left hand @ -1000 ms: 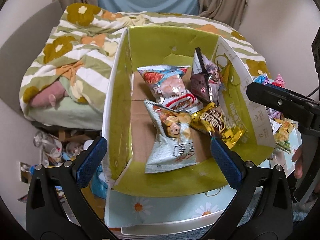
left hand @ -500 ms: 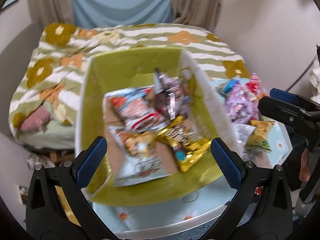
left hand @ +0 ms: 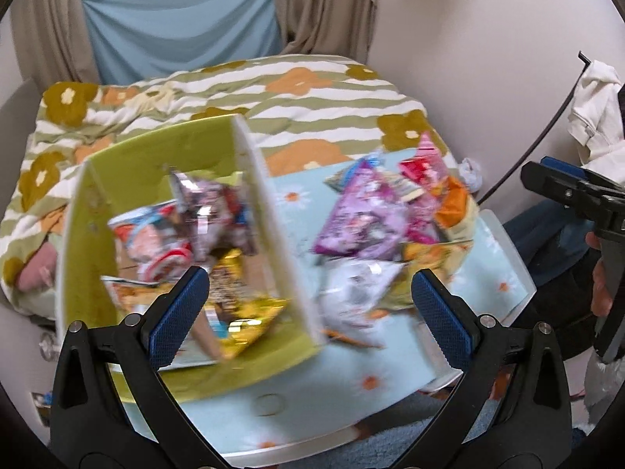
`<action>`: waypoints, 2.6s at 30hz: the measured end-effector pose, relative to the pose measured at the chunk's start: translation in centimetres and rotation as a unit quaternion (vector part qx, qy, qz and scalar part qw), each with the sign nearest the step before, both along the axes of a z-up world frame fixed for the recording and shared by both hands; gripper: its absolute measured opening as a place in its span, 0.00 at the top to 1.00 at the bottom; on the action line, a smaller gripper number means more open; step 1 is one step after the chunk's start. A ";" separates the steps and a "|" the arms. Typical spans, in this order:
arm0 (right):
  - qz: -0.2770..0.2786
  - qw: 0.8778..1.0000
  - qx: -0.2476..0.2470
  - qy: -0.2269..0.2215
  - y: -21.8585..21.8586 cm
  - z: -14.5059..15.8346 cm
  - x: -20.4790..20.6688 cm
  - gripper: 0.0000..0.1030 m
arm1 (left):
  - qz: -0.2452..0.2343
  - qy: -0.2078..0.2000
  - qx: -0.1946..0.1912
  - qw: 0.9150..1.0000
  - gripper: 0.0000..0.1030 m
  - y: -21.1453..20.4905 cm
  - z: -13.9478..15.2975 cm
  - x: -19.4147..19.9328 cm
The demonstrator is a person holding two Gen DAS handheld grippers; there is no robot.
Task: Organize snacks
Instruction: 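Move both grippers back from the box to the snack pile, then grasp the yellow chip bag with the left gripper while the right grasps the orange-cream bag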
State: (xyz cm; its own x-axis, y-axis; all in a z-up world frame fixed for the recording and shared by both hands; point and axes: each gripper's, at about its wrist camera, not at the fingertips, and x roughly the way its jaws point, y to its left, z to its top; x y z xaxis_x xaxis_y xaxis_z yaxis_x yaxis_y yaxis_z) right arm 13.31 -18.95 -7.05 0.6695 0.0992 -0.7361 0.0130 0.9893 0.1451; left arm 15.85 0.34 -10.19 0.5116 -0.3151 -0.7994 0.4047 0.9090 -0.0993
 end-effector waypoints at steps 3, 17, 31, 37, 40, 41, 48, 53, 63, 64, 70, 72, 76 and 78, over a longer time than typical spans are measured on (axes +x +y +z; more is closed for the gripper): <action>0.006 1.000 -0.004 0.004 -3.4 -0.4 -0.5 0.00 | -0.011 0.001 0.000 1.000 0.00 -3.7 -0.5 -0.7; 0.069 0.997 0.006 0.040 -13.8 -6.0 -0.2 0.00 | -0.048 0.009 0.059 0.997 0.00 -17.1 -6.4 -3.6; 0.124 0.990 0.016 0.066 -16.0 -12.8 2.8 0.00 | -0.072 0.008 0.174 0.982 0.08 -22.6 -14.0 -1.4; 0.151 0.986 0.008 0.073 -15.5 -14.7 3.8 0.00 | -0.059 0.026 0.183 0.981 0.13 -22.5 -15.6 -0.4; 0.164 0.984 0.001 0.074 -15.2 -15.3 4.3 0.00 | -0.058 0.030 0.190 0.980 0.14 -22.6 -15.9 -0.4; 0.170 0.983 -0.001 0.075 -15.0 -15.5 4.6 0.00 | -0.058 0.032 0.192 0.979 0.15 -22.6 -16.0 -0.3; 0.201 0.976 -0.024 0.081 -14.1 -16.6 5.8 0.00 | -0.051 0.045 0.194 0.979 0.36 -22.6 -16.4 -0.3; 0.221 0.971 -0.038 0.085 -13.5 -17.5 6.3 0.00 | -0.049 0.051 0.191 0.979 0.44 -22.3 -16.0 -0.3; 0.244 0.962 -0.081 0.089 -12.4 -19.4 7.1 0.00 | -0.041 0.061 0.181 0.981 0.45 -22.2 -15.8 0.1; 0.246 0.962 -0.082 0.088 -12.4 -19.5 7.1 0.00 | -0.041 0.062 0.180 0.981 0.45 -22.2 -15.7 0.2; 0.254 0.959 -0.090 0.086 -12.2 -20.1 7.3 0.00 | -0.039 0.062 0.176 0.982 0.45 -21.9 -15.4 0.1; 0.253 0.960 -0.087 0.083 -12.2 -20.1 7.2 0.01 | -0.036 0.059 0.174 0.982 0.45 -21.8 -15.1 0.1; 0.256 0.960 -0.071 0.086 -12.5 -20.2 6.9 0.25 | -0.037 0.056 0.171 0.983 0.45 -21.7 -14.9 -0.1; 0.253 0.961 -0.073 0.086 -12.6 -20.1 6.8 0.28 | -0.039 0.054 0.168 0.983 0.45 -21.7 -14.7 -0.3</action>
State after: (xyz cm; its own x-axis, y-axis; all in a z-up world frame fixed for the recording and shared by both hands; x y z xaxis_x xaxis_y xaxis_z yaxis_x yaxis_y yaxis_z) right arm 20.10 -31.52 -27.10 0.4293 0.2671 -0.8627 -0.4639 0.8848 0.0431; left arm 15.58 -21.31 -24.86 0.4018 -0.0583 -0.9139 0.4790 0.8639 0.1554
